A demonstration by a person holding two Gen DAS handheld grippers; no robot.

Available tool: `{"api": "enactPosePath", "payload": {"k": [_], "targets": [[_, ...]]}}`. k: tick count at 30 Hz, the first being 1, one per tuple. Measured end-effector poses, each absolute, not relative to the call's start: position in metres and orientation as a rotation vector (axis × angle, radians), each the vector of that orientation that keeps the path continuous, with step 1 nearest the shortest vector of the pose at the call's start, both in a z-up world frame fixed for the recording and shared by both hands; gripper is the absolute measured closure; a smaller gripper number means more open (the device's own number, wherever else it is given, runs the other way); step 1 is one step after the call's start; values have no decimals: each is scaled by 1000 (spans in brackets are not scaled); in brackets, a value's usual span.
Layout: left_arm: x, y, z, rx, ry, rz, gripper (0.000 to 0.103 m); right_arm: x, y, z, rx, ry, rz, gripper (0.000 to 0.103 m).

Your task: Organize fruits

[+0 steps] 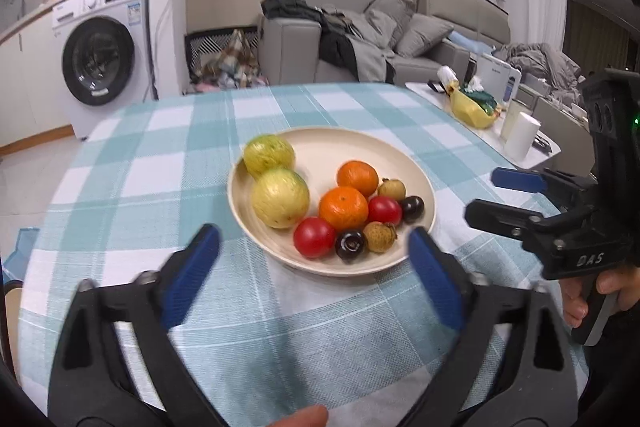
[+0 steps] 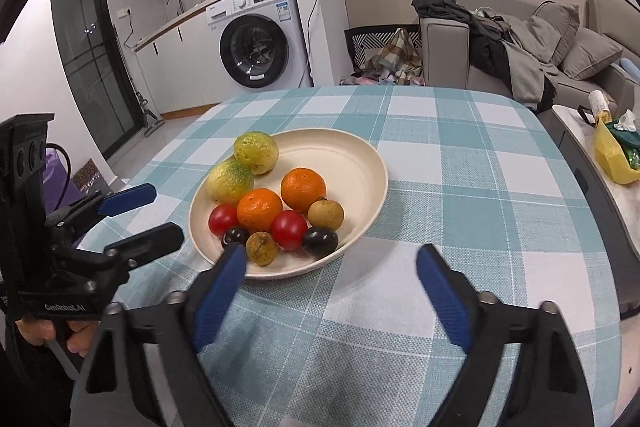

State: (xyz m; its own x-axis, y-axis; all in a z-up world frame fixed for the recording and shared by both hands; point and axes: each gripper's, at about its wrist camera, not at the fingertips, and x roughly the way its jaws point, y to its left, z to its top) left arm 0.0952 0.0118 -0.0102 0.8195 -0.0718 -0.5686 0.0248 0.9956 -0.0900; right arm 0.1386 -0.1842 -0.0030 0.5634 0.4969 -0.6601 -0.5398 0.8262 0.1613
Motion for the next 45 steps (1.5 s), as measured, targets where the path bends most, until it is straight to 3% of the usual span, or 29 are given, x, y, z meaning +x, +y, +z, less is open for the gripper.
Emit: {"api": "enactPosePath", "payload": {"k": [2,22,45], "targets": [[86,14,-6,-74,572,-35,0,135,-187,0,-47,737,623,0],[59,15,-7,-73,497,7,0,106,-189,6,-39,563,687,0],[64,19,-9,-85,514,26,0,99,-190,7,-44,518,691,0]]}}
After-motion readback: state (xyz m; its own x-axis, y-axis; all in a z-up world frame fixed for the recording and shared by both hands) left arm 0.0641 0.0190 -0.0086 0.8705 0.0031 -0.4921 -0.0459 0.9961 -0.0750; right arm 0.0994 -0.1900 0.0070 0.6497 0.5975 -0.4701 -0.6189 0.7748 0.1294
